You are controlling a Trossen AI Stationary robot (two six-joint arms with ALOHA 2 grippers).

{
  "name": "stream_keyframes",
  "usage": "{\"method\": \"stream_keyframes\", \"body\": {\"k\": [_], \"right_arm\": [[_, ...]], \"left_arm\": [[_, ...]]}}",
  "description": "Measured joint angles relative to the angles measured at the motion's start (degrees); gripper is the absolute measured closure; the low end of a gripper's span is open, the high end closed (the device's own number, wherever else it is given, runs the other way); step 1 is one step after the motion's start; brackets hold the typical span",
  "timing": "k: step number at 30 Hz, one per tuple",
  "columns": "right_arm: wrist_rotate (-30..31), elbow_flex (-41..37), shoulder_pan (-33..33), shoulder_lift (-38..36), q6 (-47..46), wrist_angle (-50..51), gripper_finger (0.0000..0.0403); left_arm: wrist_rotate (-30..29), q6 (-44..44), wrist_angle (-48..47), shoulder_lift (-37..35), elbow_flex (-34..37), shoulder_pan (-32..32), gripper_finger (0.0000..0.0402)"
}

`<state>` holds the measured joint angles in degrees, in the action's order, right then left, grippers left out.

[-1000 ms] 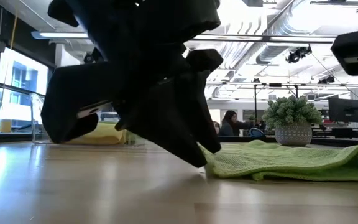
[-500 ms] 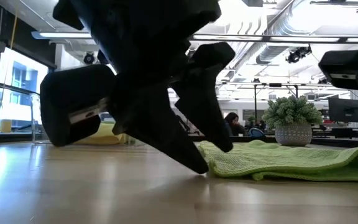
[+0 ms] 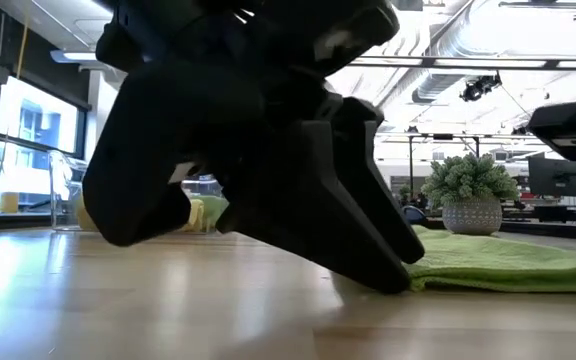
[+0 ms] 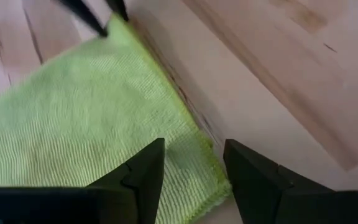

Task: Roll microfiber towels into tight, uniform cylinder then place into a basket
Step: Roll the green towel

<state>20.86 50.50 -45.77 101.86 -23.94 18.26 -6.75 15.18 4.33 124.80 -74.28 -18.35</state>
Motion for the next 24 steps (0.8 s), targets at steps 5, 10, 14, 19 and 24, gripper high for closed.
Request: {"method": "stream_keyframes", "body": {"k": [5,10,14,19,24], "right_arm": [[-0.4,0.0,0.0,0.0,-3.7,-0.5,0.0377],[0.0,-0.1,-0.7,-0.5,-5.4,-1.0,0.0395],[0.0,-0.3,-0.7,-2.9,-8.3,-0.8,0.0400],[2.4,-0.2,-0.3,-6.9,-12.3,-1.0,0.0400],[3.7,-0.2,2.1,-8.5,-25.2,3.8,0.0402]], "left_arm": [[-0.3,-5.5,0.0,-0.2,-0.1,-0.3,0.0259],[-4.2,-5.5,-3.9,-0.5,-2.2,-1.4,0.0272],[-12.0,-2.1,-8.6,-1.6,-4.5,-2.7,0.0276],[-20.6,1.4,-13.6,-1.9,-8.4,-4.4,0.0277],[-27.3,2.2,-16.6,-1.9,-10.8,-6.2,0.0277]]}}
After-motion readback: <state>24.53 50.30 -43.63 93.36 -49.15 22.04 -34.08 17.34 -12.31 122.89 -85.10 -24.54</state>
